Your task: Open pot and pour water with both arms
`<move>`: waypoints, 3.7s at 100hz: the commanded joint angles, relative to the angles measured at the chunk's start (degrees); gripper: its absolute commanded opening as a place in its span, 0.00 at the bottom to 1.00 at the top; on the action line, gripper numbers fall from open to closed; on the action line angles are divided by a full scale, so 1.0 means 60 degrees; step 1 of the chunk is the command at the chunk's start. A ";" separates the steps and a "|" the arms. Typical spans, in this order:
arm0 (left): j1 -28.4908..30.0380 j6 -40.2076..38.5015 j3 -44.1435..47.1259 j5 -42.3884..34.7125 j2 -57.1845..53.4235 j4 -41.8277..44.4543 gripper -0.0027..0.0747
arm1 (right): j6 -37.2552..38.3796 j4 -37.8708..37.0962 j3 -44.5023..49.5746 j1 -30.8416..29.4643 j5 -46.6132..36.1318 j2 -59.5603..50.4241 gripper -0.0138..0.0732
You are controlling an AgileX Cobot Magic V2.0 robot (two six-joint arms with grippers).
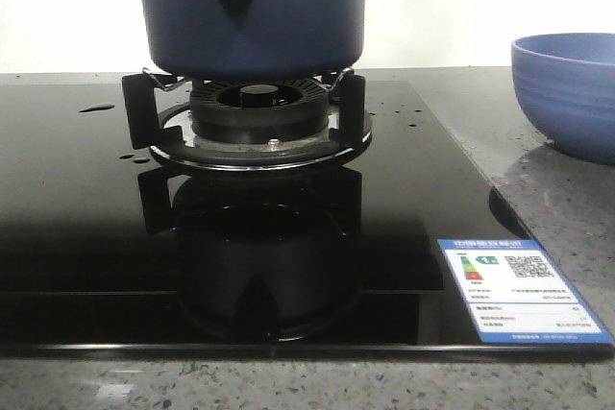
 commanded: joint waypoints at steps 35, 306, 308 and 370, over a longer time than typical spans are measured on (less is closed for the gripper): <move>0.0366 0.0216 0.3213 -0.3258 -0.3133 0.0042 0.01 | -0.4158 0.1599 0.3750 0.1405 -0.5363 -0.2942 0.10; 0.0186 -1.3775 1.1830 -0.6525 -1.1497 1.1759 0.01 | -0.5189 0.1618 1.0127 0.1717 -0.7481 -0.8618 0.09; 0.0186 -1.3775 1.1940 -0.6525 -1.1592 1.1759 0.01 | -0.5189 0.1618 1.0127 0.1717 -0.7481 -0.8618 0.09; 0.0228 -1.3021 1.2291 -0.6123 -1.1774 1.1925 0.01 | -0.5189 0.1618 1.0127 0.1717 -0.7438 -0.8618 0.09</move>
